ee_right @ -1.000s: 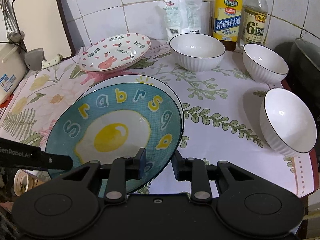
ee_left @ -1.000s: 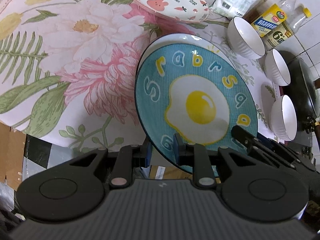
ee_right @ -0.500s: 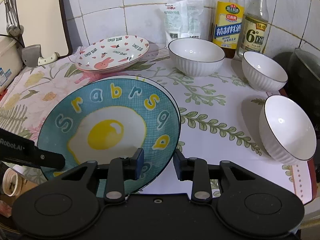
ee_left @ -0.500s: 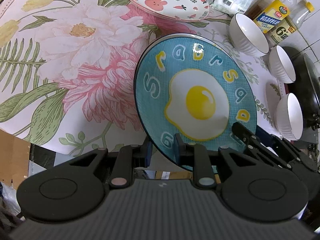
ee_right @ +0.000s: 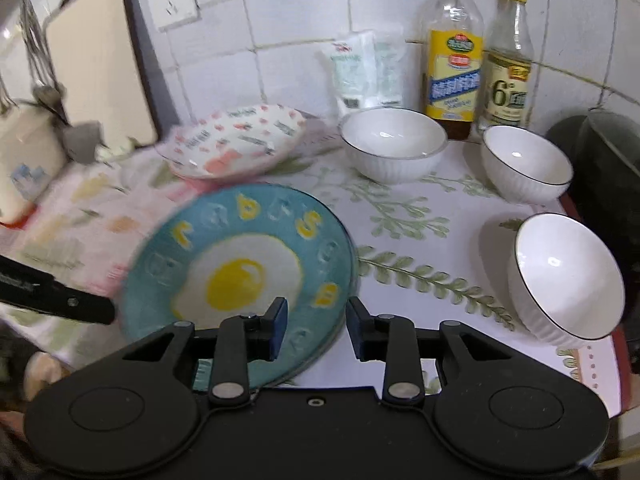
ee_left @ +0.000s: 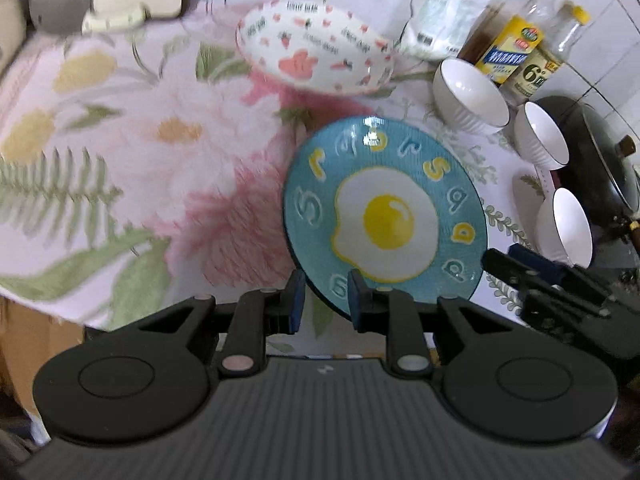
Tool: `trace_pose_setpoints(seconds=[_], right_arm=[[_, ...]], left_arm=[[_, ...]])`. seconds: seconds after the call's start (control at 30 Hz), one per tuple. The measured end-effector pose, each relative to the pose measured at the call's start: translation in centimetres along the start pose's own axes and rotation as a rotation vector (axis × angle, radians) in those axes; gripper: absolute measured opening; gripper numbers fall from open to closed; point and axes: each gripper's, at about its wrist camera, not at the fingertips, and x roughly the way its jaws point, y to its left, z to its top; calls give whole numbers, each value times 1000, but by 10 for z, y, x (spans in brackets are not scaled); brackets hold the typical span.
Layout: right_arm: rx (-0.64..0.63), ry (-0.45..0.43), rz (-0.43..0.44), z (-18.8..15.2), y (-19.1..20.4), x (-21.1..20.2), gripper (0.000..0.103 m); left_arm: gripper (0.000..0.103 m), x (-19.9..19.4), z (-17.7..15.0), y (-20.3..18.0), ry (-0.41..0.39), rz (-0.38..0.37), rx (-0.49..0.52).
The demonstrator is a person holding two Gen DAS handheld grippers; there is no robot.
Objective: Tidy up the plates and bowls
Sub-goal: 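Open both grippers and withdraw from the blue plate, then move both grippers to the bunny plate rim and close on it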
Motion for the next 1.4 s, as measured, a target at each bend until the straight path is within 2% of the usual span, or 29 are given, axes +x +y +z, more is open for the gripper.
trace_pose_setpoints(seconds=[0.1, 0.33, 0.47, 0.57, 0.6, 0.63, 0.7, 0.8, 0.93, 1.0, 1.03, 1.1, 1.17, 1.3, 1.4], right_arm=[[11, -23, 84, 11, 0, -15, 49], [-50, -113, 193, 36, 14, -40, 61], [-46, -168, 250, 53, 15, -47, 62], [-24, -215, 276, 66, 12, -47, 63], [-19, -225, 282, 70, 11, -45, 67], [-15, -232, 281, 76, 10, -42, 71], [-8, -245, 269, 83, 8, -34, 71], [34, -244, 260, 93, 2, -15, 71], [40, -264, 246, 102, -3, 14, 71], [18, -315, 170, 106, -1, 25, 71], [10, -349, 132, 107, 0, 31, 71], [10, -357, 116, 112, 0, 42, 71], [22, -336, 130, 117, -1, 55, 71], [34, -286, 177, 123, 1, 82, 71], [116, -235, 239, 124, -3, 97, 71]], left_arm=[[22, -17, 5, 3, -44, 11, 43], [25, -58, 17, 8, -147, 15, 117], [26, -78, 28, 9, -228, 12, 126], [45, -89, 37, 12, -309, -7, 129], [54, -92, 39, 14, -345, -22, 122], [57, -94, 41, 16, -376, -28, 114], [58, -95, 46, 16, -413, -27, 117], [66, -86, 56, 18, -439, -14, 116], [70, -65, 70, 22, -470, -10, 110], [71, -51, 77, 24, -498, 14, 111], [76, -42, 81, 24, -515, 18, 110], [80, -23, 90, 28, -512, 23, 62], [80, -6, 97, 32, -507, 25, 25], [80, 23, 108, 32, -525, 96, 0], [82, 44, 118, 30, -518, 124, 1]])
